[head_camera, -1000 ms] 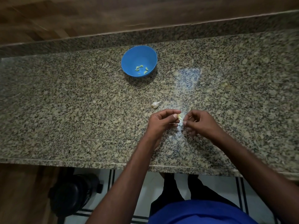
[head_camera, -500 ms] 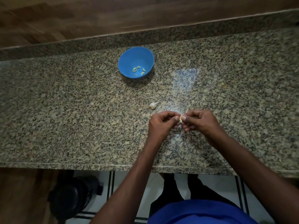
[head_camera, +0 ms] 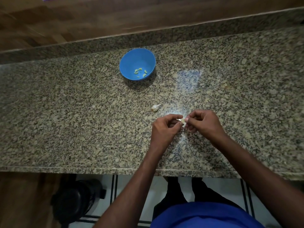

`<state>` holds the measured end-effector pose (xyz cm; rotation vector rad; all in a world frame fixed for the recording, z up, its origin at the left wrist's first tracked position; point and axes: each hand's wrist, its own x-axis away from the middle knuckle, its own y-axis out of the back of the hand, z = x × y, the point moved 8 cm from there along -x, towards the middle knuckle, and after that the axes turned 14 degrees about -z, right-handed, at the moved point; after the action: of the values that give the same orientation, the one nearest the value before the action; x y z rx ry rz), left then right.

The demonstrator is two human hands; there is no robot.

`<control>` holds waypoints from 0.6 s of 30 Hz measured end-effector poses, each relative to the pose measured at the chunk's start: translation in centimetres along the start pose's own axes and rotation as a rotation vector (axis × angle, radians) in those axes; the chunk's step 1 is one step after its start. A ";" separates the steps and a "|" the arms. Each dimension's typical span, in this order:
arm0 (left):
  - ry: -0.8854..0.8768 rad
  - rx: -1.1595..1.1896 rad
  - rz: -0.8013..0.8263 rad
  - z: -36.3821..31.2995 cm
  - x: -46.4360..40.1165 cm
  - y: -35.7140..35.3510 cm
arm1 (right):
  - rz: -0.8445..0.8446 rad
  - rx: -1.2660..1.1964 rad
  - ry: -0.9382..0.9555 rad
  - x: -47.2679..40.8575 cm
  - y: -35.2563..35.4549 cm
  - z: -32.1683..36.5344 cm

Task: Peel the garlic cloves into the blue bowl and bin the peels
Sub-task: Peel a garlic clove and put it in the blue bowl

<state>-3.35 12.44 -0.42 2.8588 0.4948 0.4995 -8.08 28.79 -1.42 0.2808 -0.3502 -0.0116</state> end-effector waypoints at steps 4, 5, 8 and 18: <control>0.064 0.072 0.013 0.6 -0.4 -0.2 | 0.025 -0.020 -0.065 -0.3 -0.2 -0.9; 0.079 0.087 0.019 0.7 -0.5 -0.3 | 0.039 -0.036 -0.087 -0.3 -0.2 -1.2; 0.098 0.103 0.020 1.2 -0.8 -0.3 | 0.064 -0.083 -0.152 -0.3 -0.2 -1.7; -0.075 -0.292 -0.160 2.0 -4.5 -0.9 | -0.035 0.039 -0.147 -1.3 0.5 -3.5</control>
<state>-6.91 11.38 -3.78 2.5251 0.5796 0.3986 -8.11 30.31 -4.82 0.3259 -0.4922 -0.0598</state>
